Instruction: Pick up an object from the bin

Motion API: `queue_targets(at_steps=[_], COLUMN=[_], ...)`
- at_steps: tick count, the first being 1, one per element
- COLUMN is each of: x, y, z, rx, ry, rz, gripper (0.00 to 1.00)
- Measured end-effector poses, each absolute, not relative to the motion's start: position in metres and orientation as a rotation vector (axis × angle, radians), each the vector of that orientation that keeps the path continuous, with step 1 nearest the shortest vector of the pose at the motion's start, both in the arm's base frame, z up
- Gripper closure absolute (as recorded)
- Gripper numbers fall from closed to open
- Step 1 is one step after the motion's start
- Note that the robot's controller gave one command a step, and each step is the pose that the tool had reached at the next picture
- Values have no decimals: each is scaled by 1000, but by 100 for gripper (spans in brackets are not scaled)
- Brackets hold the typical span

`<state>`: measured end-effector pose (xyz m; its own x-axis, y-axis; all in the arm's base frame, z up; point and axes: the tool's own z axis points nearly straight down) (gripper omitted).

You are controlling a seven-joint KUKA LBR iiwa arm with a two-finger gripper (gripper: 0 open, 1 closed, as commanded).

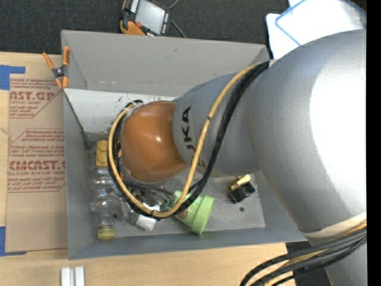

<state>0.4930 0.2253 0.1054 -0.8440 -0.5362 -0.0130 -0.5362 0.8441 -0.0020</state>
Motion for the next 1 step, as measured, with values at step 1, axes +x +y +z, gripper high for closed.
queue_targets(at_steps=[1], x=[505], y=[212], z=[91], rx=[-1112], ry=[2900], rz=[-28], gripper=[100])
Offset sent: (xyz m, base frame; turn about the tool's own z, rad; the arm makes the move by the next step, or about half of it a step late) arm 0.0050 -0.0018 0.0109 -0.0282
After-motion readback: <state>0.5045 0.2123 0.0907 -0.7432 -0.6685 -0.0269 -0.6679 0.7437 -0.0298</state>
